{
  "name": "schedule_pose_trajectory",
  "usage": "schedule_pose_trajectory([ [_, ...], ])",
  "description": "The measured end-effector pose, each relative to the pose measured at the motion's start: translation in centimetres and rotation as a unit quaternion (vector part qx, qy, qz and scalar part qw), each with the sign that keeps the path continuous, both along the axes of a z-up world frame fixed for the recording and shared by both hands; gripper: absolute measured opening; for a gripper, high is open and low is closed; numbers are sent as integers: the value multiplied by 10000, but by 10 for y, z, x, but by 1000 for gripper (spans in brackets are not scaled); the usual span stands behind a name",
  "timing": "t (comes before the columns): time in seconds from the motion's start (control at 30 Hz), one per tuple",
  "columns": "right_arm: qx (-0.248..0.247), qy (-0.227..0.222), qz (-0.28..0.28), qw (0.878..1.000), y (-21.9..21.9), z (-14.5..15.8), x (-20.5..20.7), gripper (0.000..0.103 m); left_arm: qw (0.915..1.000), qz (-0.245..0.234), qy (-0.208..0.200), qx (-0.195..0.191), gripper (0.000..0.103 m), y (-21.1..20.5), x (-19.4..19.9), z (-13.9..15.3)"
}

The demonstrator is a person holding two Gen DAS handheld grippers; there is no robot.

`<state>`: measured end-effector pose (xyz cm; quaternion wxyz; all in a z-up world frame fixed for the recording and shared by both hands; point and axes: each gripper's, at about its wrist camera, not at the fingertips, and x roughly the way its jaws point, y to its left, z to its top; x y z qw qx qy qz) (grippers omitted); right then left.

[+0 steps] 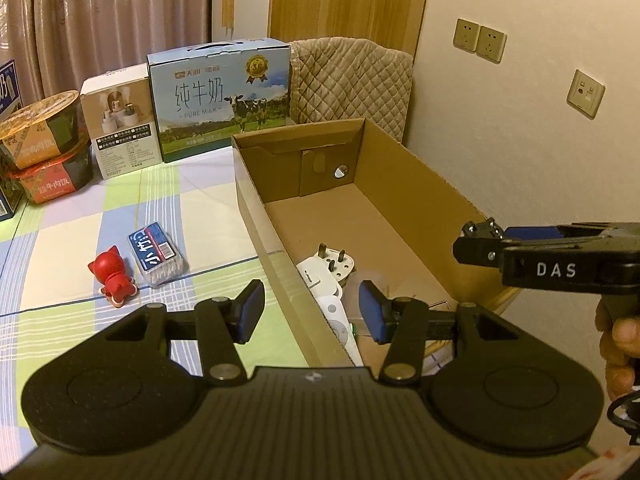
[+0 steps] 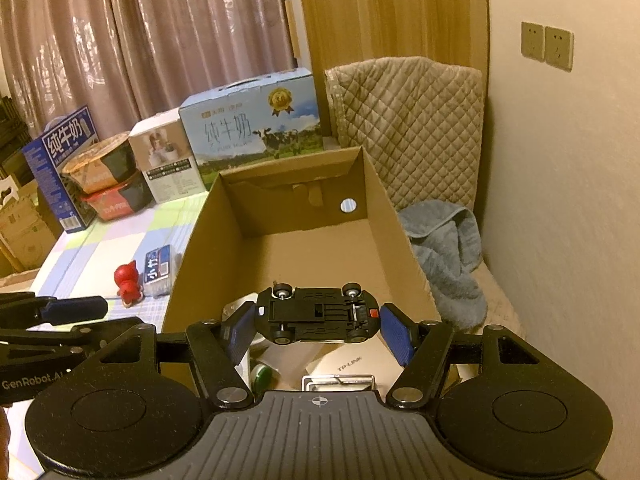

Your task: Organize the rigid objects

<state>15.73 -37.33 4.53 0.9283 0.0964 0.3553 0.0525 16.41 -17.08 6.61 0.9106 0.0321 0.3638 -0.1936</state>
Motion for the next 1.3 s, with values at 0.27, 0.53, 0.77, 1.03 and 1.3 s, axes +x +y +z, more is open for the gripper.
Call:
schedule_pose_trajectory([
  [0.27, 156, 298, 70, 9994, -2, -18, 11, 64, 10000, 19, 85, -16, 47, 0, 2, -6],
  [0.53, 573, 248, -262, 9977, -20, -17, 8, 85, 9999, 64, 114, -28, 47, 8, 1, -8],
  [0.77, 399, 162, -218, 9988, -12, -2, -3, 85, 9996, 255, 105, -79, 54, 35, -7, -6],
  [1.03, 339, -228, 148, 9991, 27, 23, -21, 85, 9976, 693, 54, 21, 68, 95, -25, -2],
  [1.3, 295, -578, 650, 9958, 86, 42, -29, 85, 9906, 1361, 23, 136, 79, 172, -33, -1],
])
